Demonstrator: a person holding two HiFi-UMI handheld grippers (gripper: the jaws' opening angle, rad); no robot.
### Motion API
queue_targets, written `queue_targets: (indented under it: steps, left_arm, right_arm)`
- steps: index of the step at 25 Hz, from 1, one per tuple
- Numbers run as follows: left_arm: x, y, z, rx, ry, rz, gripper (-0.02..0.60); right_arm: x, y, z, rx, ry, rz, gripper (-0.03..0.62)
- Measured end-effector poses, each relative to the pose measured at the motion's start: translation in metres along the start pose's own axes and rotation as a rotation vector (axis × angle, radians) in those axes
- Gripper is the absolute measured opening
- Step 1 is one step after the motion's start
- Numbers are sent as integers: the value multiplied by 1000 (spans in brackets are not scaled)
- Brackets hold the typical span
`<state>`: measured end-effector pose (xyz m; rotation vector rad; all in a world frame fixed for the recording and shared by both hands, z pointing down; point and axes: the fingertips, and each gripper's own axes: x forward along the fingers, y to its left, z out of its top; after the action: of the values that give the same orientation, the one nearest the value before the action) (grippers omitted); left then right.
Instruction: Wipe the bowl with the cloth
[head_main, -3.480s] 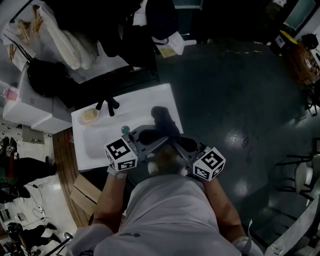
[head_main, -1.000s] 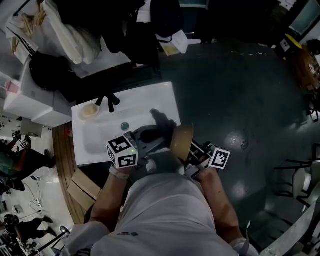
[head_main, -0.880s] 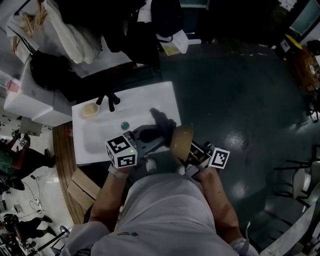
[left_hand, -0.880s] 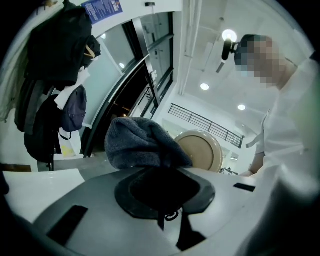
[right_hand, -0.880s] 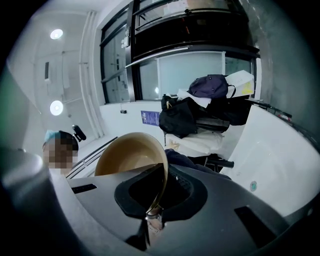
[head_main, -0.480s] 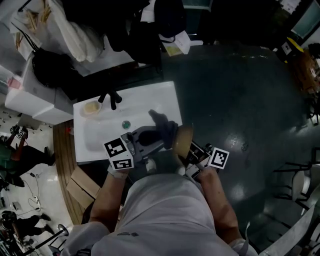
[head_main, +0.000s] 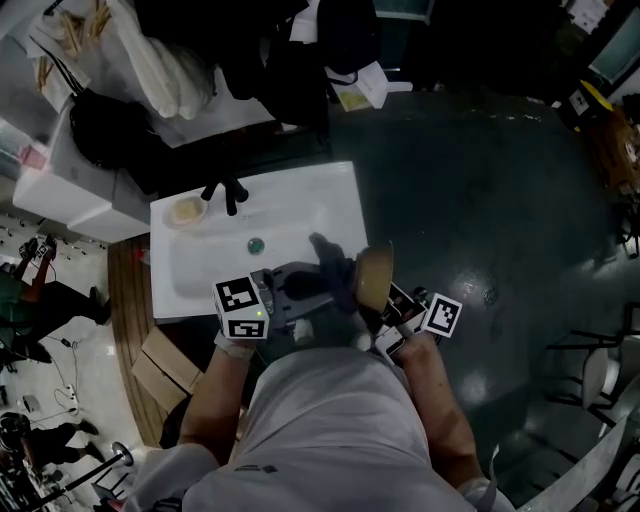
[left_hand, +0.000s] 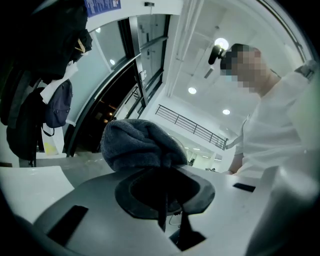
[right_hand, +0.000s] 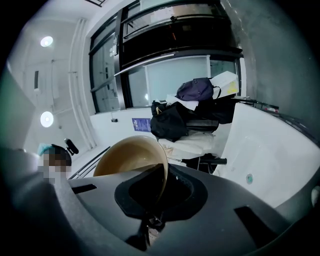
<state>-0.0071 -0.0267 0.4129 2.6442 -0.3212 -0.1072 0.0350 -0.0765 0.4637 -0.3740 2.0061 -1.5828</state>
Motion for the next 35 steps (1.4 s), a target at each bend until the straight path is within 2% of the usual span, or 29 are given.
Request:
queue_targets:
  steps: [10, 17, 22, 27, 29, 31, 35]
  left_arm:
    - [-11, 27, 12, -14, -62, 123, 64]
    - [-19, 24, 30, -68, -180, 67, 64]
    - [-9, 10, 18, -94, -138, -9, 64]
    - [-3, 13, 1, -128, -76, 10, 64]
    - [-4, 18, -2, -128, -62, 38, 64]
    - [-6, 24, -3, -135, -54, 64, 64]
    - [-8, 30, -8, -149, -29, 86, 64]
  right_arm:
    - [7, 2, -25, -45, 142, -11, 31]
    - [5, -6, -24, -71, 141, -51, 31]
    - [2, -10, -5, -27, 36, -56, 31]
    - [4, -2, 6, -25, -4, -33, 31]
    - [6, 1, 10, -77, -4, -53, 31]
    - [6, 2, 18, -176, -6, -111, 31]
    - [-3, -3, 39, -377, -46, -288, 31]
